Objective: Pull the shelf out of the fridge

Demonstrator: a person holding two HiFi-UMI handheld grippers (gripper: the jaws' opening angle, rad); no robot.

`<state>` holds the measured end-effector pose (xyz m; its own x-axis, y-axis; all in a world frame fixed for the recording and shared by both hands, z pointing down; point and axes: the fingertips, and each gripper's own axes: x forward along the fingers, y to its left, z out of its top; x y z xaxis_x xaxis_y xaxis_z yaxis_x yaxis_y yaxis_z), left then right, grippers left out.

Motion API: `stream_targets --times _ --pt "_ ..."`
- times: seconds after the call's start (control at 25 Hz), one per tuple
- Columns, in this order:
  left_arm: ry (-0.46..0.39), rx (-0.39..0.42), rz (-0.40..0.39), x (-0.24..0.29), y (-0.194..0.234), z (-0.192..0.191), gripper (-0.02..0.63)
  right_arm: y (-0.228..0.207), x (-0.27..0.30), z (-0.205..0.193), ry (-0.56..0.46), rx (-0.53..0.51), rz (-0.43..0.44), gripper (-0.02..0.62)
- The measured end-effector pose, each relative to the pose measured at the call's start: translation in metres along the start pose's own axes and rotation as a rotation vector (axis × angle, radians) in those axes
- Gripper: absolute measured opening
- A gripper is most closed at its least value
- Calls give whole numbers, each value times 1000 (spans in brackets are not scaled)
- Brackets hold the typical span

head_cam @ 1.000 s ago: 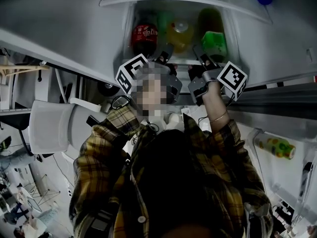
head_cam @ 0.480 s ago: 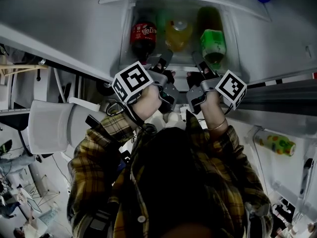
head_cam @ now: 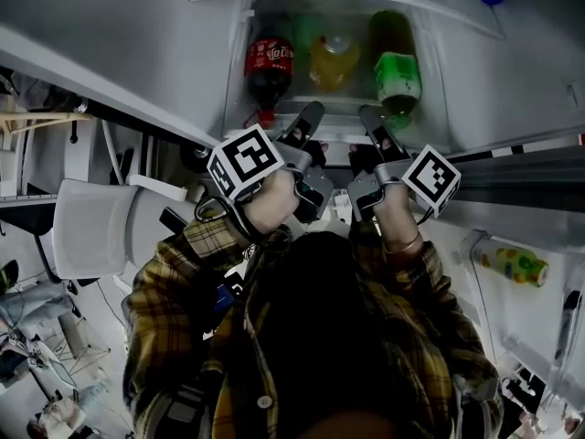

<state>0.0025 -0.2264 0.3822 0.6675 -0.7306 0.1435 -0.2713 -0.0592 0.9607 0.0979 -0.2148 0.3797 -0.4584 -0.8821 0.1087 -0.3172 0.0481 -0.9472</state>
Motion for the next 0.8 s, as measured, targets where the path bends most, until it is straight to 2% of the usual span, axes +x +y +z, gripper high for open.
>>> stream_targets --times 0.8 --pt "36 -2 -1 -30 -11 -26 40 12 -34 -17 8 -2 10 52"
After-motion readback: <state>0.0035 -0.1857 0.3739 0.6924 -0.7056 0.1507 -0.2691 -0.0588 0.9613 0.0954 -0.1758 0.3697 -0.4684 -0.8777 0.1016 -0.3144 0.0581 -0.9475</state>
